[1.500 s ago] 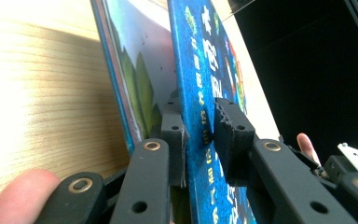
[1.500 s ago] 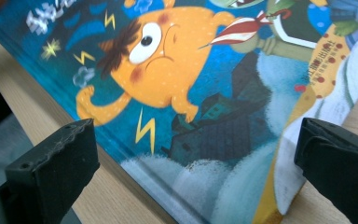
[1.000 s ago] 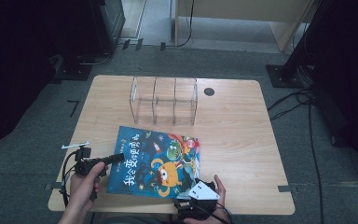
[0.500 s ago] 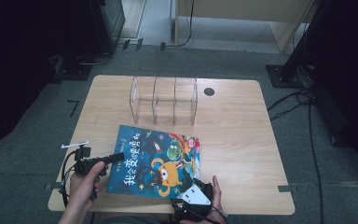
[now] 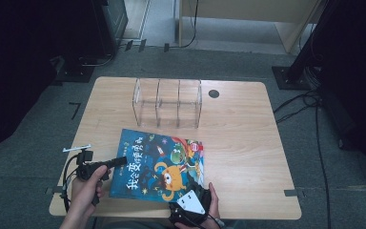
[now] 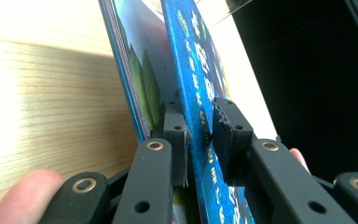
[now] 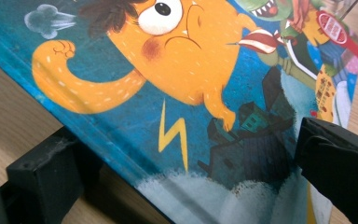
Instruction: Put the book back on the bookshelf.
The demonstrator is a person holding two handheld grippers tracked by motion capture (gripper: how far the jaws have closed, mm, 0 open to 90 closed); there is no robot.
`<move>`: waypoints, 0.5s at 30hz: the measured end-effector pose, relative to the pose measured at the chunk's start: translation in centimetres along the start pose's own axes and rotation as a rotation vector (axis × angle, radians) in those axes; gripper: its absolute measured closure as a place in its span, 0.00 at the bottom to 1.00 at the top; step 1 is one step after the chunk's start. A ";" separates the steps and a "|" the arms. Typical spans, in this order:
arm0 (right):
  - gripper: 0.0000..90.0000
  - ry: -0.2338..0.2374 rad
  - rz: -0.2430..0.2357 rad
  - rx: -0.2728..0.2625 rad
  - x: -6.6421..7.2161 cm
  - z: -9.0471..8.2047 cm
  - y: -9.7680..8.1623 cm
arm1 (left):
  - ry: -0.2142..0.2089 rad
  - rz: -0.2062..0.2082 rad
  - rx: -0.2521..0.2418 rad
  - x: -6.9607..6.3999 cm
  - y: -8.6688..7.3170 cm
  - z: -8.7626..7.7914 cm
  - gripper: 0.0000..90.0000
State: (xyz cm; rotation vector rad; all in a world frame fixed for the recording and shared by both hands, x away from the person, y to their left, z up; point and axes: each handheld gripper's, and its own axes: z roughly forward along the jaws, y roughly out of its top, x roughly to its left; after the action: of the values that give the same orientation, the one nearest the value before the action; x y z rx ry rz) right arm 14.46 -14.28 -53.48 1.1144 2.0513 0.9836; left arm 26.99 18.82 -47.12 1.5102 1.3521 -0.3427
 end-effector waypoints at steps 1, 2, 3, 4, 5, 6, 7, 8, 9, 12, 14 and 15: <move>0.02 -0.007 -0.002 -0.005 0.2 0.0 0.0 | -0.006 -0.002 0.001 -0.1 0.0 0.0 0.86; 0.04 -0.022 -0.018 -0.019 0.4 0.0 0.0 | -0.007 0.001 0.000 -0.2 0.0 0.0 0.87; 0.05 -0.031 -0.021 -0.026 0.7 0.1 0.0 | -0.006 0.002 0.002 -0.3 0.0 -0.1 0.87; 0.05 -0.043 -0.024 -0.027 0.8 0.1 0.0 | -0.008 0.004 0.000 -0.4 0.0 -0.1 0.87; 0.05 -0.054 -0.024 -0.030 1.0 0.1 0.1 | -0.010 0.004 0.001 -0.5 0.0 -0.1 0.87; 0.04 -0.062 -0.019 -0.032 1.1 0.2 0.1 | -0.015 0.004 0.004 -0.5 0.0 -0.1 0.87; 0.03 -0.074 -0.010 -0.027 1.2 0.3 0.2 | -0.016 0.005 0.007 -0.5 0.0 -0.1 0.87; 0.03 -0.080 -0.004 -0.024 1.2 0.4 0.3 | -0.017 0.006 0.007 -0.5 -0.1 -0.1 0.87; 0.02 -0.085 0.004 -0.017 1.3 0.4 0.3 | -0.018 0.005 0.005 -0.5 -0.1 0.0 0.87; 0.00 -0.103 0.023 -0.013 1.5 0.6 0.5 | -0.019 0.002 0.004 -0.5 -0.1 0.1 0.87; 0.00 -0.113 0.033 -0.009 1.6 0.8 0.5 | -0.020 0.001 0.001 -0.5 -0.1 0.1 0.87; 0.00 -0.116 0.039 -0.004 1.6 0.8 0.6 | -0.020 -0.002 -0.002 -0.5 0.0 0.2 0.87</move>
State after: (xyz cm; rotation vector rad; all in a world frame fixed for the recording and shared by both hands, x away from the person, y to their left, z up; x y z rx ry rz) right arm 14.59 -12.40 -53.65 1.1849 1.9412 0.9192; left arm 26.85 18.40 -46.81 1.5001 1.3378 -0.3571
